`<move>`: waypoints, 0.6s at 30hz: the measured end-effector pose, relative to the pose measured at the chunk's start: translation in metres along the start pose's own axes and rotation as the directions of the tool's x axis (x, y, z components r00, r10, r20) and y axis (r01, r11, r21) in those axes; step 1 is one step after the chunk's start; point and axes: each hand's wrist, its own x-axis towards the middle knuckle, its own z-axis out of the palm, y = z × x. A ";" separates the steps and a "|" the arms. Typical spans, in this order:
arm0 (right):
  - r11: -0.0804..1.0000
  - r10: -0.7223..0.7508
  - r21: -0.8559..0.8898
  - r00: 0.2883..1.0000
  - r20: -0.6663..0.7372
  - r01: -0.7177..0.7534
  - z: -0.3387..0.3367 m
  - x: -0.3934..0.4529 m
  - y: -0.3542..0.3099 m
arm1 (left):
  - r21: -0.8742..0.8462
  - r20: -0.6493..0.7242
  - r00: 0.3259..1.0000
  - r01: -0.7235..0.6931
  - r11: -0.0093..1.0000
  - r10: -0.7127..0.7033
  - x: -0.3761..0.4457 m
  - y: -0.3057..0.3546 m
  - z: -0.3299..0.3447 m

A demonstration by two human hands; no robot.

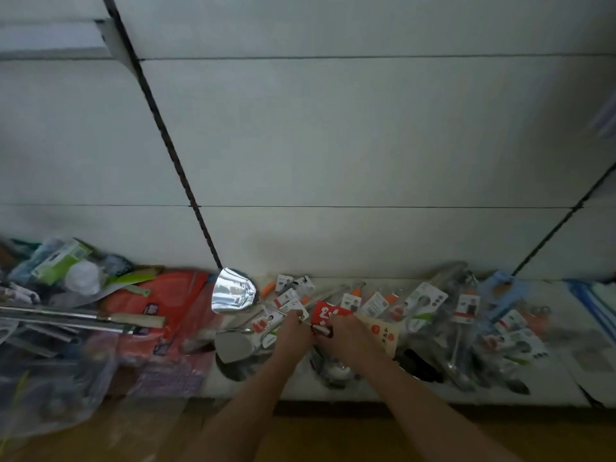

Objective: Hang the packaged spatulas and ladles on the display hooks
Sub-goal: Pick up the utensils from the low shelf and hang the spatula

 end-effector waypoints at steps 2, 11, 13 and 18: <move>0.999 -0.026 -0.049 0.999 -0.026 0.024 0.019 0.012 0.006 | -0.264 0.047 0.995 0.100 0.959 -0.090 0.012 0.000 0.003; 0.931 -0.240 -0.309 0.965 -0.110 0.196 0.031 0.068 0.012 | -0.622 0.125 0.990 0.125 0.773 -0.059 0.059 0.010 -0.001; 0.915 -0.280 -0.340 0.949 -0.143 0.219 0.020 0.076 0.009 | -0.669 0.104 0.994 0.082 0.739 -0.017 0.065 0.016 -0.007; 0.919 -0.318 -0.301 0.930 -0.186 0.254 0.021 0.080 0.023 | -0.551 0.044 0.999 -0.002 0.834 0.031 0.079 0.015 -0.010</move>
